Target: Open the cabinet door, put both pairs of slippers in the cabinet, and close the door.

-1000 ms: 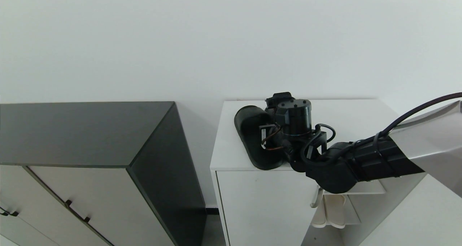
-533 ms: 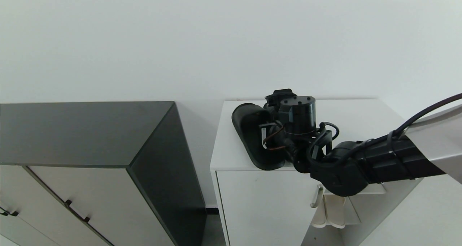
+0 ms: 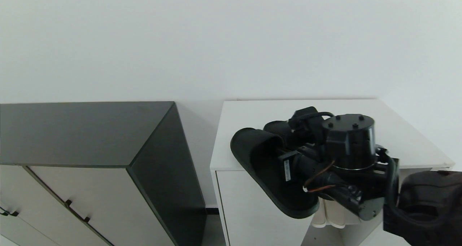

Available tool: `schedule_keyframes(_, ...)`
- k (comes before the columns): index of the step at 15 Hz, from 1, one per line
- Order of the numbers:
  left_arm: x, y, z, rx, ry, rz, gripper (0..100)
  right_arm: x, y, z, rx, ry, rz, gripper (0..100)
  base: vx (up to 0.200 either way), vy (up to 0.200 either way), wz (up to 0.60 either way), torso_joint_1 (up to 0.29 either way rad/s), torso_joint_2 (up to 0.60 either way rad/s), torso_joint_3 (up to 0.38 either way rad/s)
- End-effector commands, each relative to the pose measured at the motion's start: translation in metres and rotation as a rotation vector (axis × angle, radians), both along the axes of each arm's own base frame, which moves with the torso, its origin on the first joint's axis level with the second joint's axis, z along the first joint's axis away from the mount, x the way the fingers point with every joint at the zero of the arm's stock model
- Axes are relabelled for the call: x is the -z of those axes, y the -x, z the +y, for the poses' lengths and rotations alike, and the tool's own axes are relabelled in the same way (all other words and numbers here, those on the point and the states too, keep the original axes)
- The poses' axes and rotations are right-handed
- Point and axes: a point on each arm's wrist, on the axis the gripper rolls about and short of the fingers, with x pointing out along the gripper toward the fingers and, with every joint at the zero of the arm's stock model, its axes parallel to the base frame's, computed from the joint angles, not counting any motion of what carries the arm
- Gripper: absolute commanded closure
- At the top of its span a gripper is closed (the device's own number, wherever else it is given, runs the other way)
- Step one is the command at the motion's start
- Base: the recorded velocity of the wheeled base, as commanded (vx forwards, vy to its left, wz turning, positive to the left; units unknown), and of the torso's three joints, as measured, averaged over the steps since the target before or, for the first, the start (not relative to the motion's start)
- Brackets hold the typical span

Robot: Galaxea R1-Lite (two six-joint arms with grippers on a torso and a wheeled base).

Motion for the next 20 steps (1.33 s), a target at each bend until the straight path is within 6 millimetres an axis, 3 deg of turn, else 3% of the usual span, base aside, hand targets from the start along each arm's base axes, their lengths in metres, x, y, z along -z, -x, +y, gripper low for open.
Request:
schedule_keyframes(1, 0.0, 0.0, 0.0, -0.002, 0.003, -0.001, 100, -0.025, 0.023, -0.022, -0.013, -0.053, -0.046, 100, 0.0, 0.0, 0.0, 0.0, 0.0, 0.0)
schedule_keyframes(4, 0.0, 0.0, 0.0, 0.0, 0.003, 0.001, 100, -0.025, 0.031, -0.031, -0.012, -0.016, -0.014, 100, 0.0, 0.0, 0.0, 0.0, 0.0, 0.0)
schedule_keyframes(13, 0.0, 0.0, 0.0, 0.0, 0.004, 0.002, 100, -0.009, 0.024, -0.024, -0.013, 0.024, 0.024, 100, 0.0, 0.0, 0.0, 0.0, 0.0, 0.0)
schedule_keyframes(20, 0.0, 0.0, 0.0, 0.001, 0.007, 0.001, 100, -0.007, 0.024, -0.024, -0.015, 0.029, 0.031, 100, -0.2, 0.0, 0.0, 0.001, 0.0, 0.001)
